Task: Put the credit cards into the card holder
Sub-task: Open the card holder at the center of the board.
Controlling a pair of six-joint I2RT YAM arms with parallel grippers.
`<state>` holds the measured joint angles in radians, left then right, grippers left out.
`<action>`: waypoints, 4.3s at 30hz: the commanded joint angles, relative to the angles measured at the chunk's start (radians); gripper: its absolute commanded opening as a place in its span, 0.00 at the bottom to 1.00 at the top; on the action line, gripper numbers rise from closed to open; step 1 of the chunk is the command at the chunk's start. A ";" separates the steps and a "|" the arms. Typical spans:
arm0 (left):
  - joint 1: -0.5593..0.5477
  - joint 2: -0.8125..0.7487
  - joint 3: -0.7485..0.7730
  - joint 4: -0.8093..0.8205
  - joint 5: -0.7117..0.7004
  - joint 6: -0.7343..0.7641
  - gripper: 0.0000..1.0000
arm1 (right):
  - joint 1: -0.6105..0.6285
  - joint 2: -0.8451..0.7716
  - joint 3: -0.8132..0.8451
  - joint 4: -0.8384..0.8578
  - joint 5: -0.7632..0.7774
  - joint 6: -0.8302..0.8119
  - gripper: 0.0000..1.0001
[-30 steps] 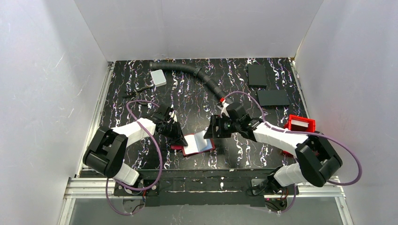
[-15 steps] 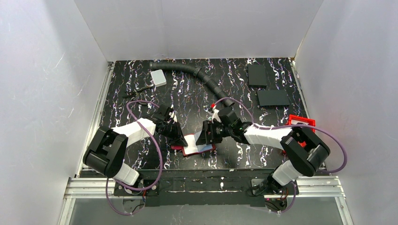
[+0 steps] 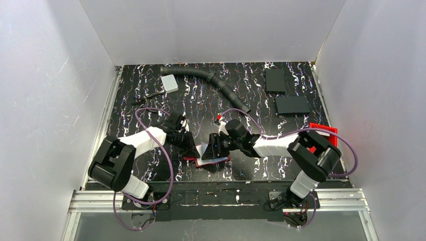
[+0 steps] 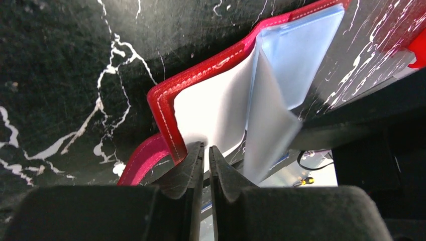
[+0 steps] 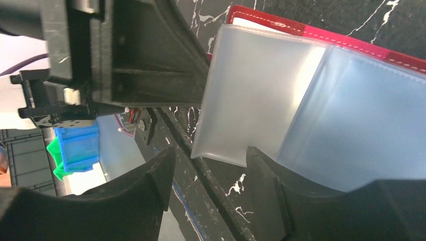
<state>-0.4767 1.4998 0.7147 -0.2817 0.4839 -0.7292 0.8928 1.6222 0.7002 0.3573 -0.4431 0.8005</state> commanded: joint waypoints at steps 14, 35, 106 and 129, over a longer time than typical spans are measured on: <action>0.093 -0.210 0.113 -0.140 0.112 0.005 0.25 | 0.002 0.113 -0.027 0.178 -0.031 0.011 0.48; -0.042 0.028 -0.022 -0.008 -0.069 0.011 0.10 | -0.022 -0.050 0.021 -0.221 0.171 -0.193 0.37; -0.038 0.113 0.049 0.045 0.008 0.020 0.08 | -0.029 0.100 0.002 0.008 0.044 -0.051 0.07; -0.034 0.056 0.090 -0.039 0.010 0.078 0.22 | -0.069 -0.042 0.112 -0.291 0.110 -0.181 0.29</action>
<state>-0.5125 1.6016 0.7547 -0.2306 0.5228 -0.6891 0.8265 1.6382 0.7181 0.1978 -0.3695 0.6701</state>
